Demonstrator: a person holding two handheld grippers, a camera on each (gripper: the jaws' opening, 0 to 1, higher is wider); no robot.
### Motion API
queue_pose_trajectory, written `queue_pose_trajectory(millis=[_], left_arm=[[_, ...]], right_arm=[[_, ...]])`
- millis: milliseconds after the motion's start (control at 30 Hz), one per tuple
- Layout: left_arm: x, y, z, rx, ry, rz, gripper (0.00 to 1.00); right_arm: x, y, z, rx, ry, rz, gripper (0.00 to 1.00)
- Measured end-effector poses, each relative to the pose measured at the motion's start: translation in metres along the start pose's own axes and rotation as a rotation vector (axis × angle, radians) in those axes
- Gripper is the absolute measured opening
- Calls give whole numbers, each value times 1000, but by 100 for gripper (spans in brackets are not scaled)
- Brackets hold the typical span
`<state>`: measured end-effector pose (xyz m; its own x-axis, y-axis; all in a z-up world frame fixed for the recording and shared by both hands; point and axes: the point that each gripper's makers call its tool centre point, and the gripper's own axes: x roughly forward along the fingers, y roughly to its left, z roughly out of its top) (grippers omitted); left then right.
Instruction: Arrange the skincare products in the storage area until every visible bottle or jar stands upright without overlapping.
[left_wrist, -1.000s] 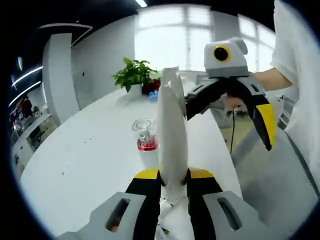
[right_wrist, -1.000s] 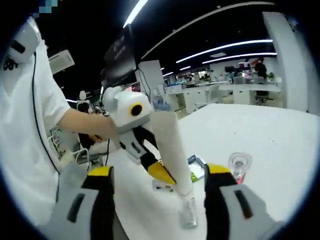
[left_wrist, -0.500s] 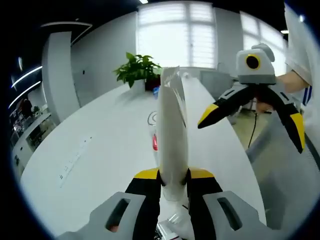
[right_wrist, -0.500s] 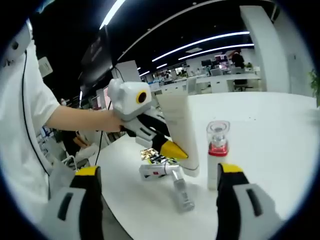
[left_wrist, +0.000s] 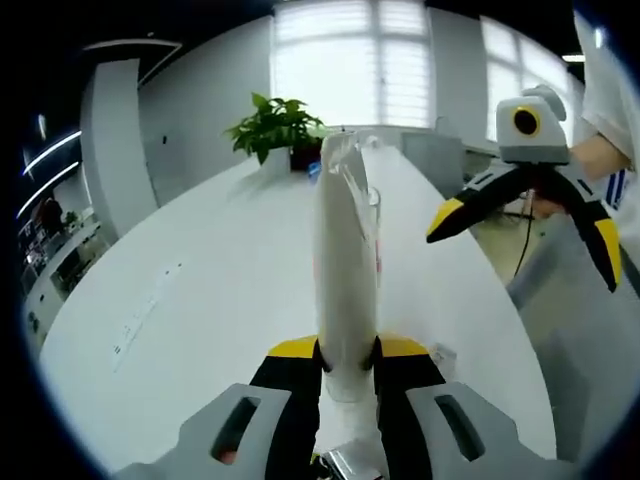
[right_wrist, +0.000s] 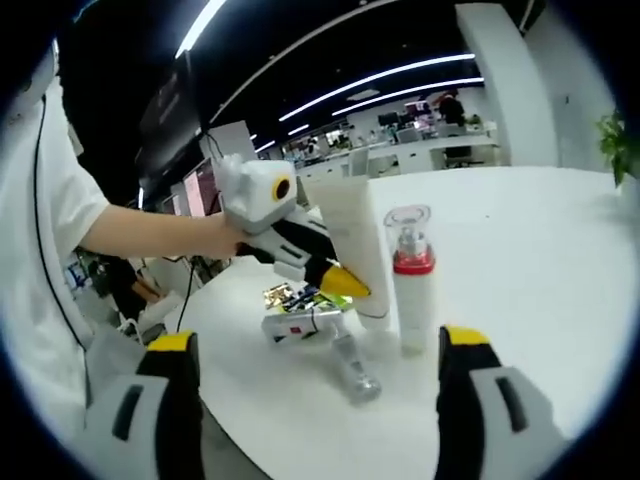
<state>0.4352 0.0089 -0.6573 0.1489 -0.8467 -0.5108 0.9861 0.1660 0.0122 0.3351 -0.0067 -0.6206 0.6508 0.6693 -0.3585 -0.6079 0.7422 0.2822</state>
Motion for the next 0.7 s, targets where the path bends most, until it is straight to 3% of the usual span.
queue_pose_trajectory(millis=[400, 700], left_arm=[[8, 1, -14, -16, 6, -9, 16], [12, 3, -10, -35, -25, -10, 17]], right_arm=[[-7, -12, -12, 49, -1, -58, 99], [-11, -18, -16, 64, 0, -83, 99]])
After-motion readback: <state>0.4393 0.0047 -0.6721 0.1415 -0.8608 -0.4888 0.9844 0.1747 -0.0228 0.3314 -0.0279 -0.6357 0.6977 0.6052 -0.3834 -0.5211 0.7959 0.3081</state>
